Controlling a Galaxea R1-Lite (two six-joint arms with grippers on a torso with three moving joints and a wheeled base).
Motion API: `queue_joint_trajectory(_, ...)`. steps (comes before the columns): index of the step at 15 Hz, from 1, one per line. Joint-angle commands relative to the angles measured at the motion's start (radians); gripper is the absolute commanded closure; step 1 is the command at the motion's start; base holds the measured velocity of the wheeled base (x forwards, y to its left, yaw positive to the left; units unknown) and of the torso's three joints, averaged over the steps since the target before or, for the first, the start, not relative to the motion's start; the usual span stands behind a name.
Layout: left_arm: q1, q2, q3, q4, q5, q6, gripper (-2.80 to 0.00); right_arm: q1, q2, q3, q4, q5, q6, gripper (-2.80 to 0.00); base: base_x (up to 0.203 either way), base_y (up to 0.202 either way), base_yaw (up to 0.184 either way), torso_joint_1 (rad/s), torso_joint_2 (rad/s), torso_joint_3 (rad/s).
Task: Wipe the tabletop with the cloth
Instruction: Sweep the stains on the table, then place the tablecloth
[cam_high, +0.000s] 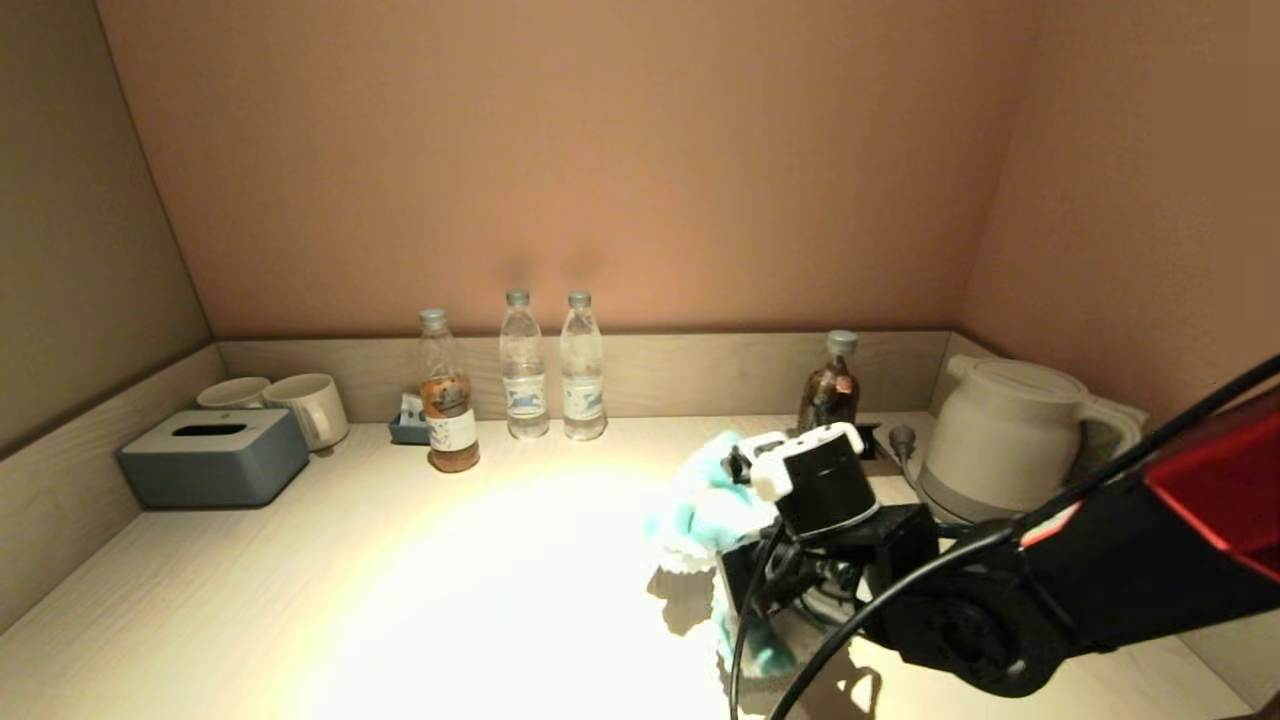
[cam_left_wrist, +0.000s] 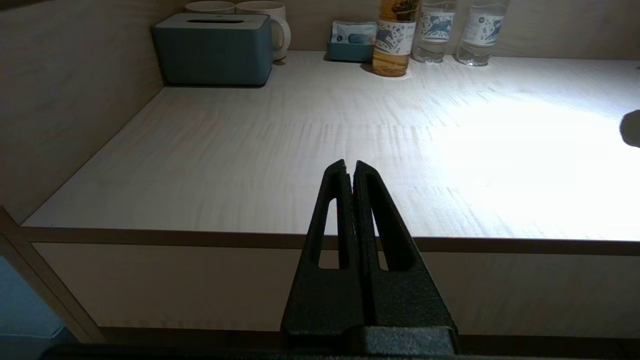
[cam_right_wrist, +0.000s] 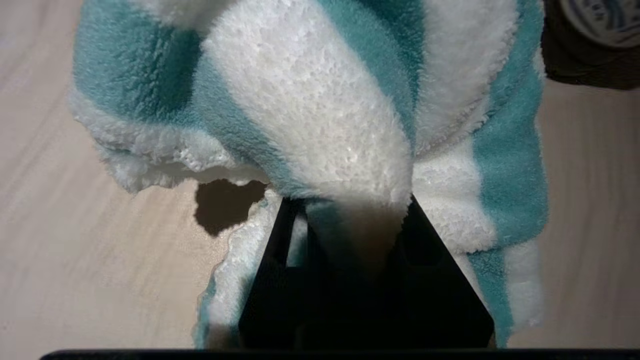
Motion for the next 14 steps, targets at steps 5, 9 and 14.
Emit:
queue_joint_trajectory(5,0.0,0.002,0.0,0.0,0.001,-0.001,0.0,-0.283,-0.221,0.065,0.015,-0.006,-0.031,0.0,0.0,0.0,0.0,0.0,0.0,0.0)
queue_joint_trajectory(9,0.0,0.002,0.0,0.0,0.001,-0.001,0.0,-0.49,-0.236,0.114,0.011,-0.01,-0.03,0.0,0.0,0.0,0.0,0.0,0.0,0.0)
queue_joint_trajectory(14,0.0,0.002,0.0,0.0,0.001,-0.001,0.0,-0.637,-0.238,0.221,0.009,-0.012,-0.029,0.0,0.0,0.0,0.0,0.0,0.0,0.0)
